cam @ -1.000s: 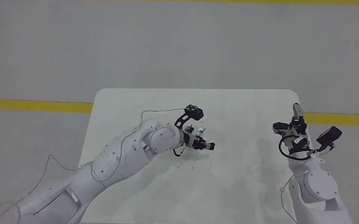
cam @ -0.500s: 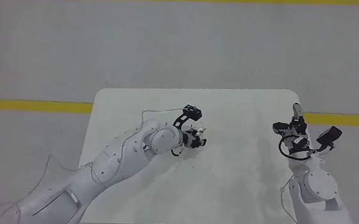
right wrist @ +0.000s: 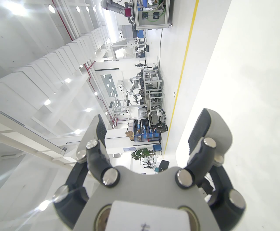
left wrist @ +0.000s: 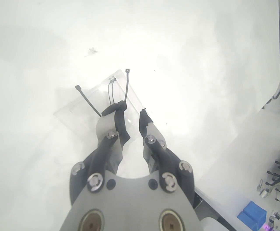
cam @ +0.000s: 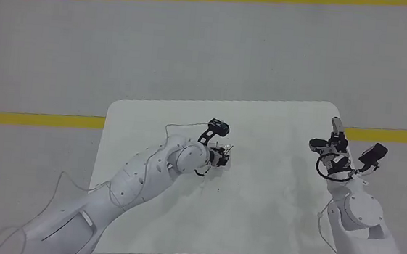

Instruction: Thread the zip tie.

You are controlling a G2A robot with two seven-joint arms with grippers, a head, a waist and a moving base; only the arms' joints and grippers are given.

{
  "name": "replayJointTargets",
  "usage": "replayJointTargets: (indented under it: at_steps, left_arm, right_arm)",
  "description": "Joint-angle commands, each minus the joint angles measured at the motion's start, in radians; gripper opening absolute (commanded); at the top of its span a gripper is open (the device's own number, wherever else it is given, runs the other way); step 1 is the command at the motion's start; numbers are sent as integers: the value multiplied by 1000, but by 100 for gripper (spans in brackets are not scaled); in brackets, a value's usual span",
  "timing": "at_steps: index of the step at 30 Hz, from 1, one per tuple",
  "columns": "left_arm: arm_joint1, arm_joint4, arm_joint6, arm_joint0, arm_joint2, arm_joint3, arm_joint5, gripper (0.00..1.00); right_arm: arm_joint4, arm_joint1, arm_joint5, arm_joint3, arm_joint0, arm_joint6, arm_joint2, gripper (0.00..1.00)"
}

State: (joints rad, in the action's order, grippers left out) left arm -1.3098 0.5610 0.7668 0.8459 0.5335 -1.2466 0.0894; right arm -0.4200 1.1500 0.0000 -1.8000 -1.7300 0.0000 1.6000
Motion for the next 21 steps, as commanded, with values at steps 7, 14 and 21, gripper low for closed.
replayJointTargets:
  at_steps: [7,14,21]
  left_arm:
    - [-11,28,6,-11,-16,19,11,20]
    - [-22,66,5,-22,-35,33,16,18]
    - [-33,104,1,-29,-52,43,21,17]
  right_arm:
    - [0,0,0,0,0,0,0,100]
    - [0,0,0,0,0,0,0,100]
    - [0,0,0,0,0,0,0,100]
